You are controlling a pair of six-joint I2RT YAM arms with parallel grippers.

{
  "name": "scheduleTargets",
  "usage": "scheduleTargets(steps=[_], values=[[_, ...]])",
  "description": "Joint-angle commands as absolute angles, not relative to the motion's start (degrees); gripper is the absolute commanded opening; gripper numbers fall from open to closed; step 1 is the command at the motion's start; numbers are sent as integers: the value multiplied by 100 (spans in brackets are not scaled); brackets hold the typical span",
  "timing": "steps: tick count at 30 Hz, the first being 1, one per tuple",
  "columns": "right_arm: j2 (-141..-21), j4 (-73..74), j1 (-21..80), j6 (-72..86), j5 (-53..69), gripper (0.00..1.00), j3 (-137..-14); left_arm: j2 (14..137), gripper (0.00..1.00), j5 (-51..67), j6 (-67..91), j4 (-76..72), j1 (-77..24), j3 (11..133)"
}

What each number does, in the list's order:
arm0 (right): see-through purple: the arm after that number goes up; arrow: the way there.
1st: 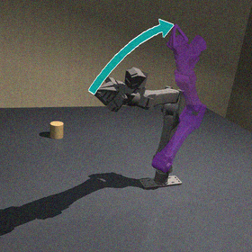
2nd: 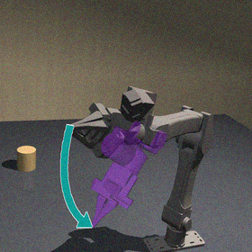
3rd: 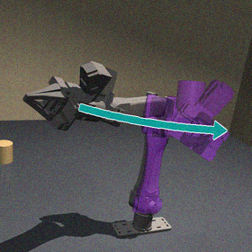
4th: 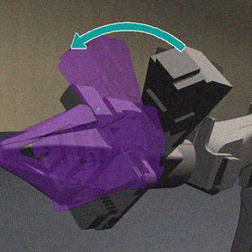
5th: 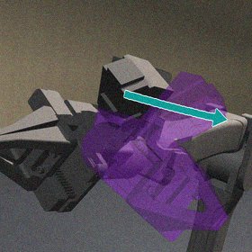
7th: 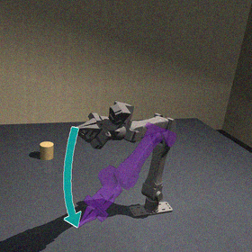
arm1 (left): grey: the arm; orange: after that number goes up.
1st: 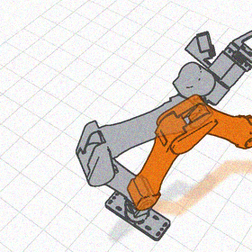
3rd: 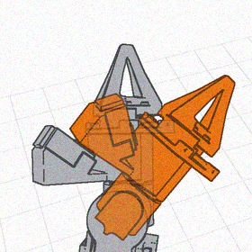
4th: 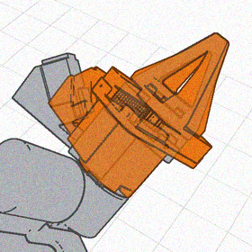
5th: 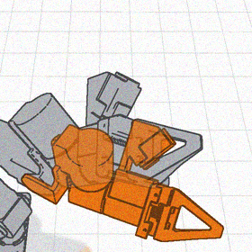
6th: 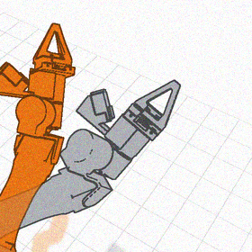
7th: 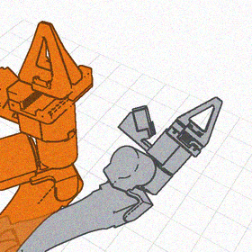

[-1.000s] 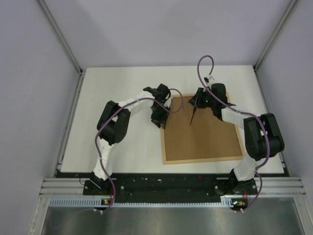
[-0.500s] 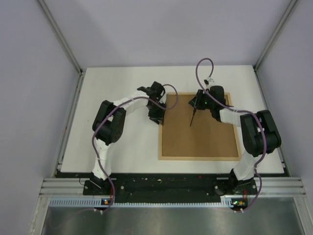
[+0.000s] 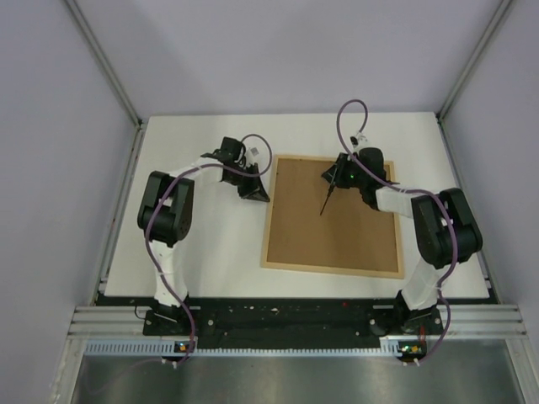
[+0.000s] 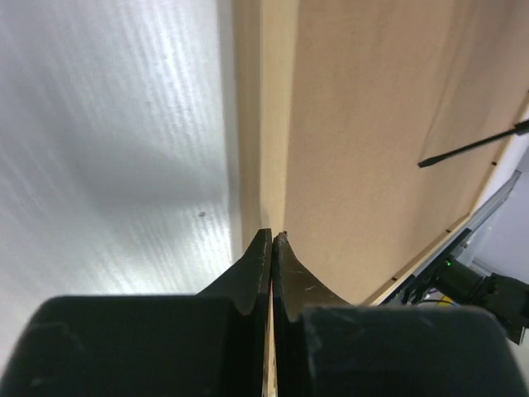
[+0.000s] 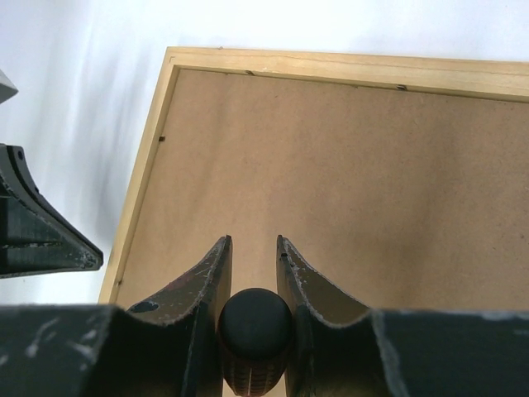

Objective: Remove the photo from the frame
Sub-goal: Adjust the photo frame at the center of the board.

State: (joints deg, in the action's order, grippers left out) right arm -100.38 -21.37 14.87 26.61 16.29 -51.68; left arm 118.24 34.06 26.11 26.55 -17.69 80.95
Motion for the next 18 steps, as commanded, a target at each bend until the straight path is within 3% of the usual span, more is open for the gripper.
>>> scheduleTargets(steps=[1,6,9,12,18], values=[[-10143,-1925,1494,2276,1415,0,-5194,11408,1,3920,2742,2284,-1810,8243],[-10064,-1741,1494,2355,1564,0,-5396,11364,44,3447,2366,2775,-1837,8533],[-9976,-1635,1485,2417,1643,0,-5563,11495,56,2579,1918,3565,-2073,9051],[-9949,-1617,1485,2443,1687,0,-5599,11645,65,1874,1565,3990,-2407,9325],[-9862,-1679,1494,2479,1749,0,-5467,11970,64,1372,1450,4122,-2628,9422]])
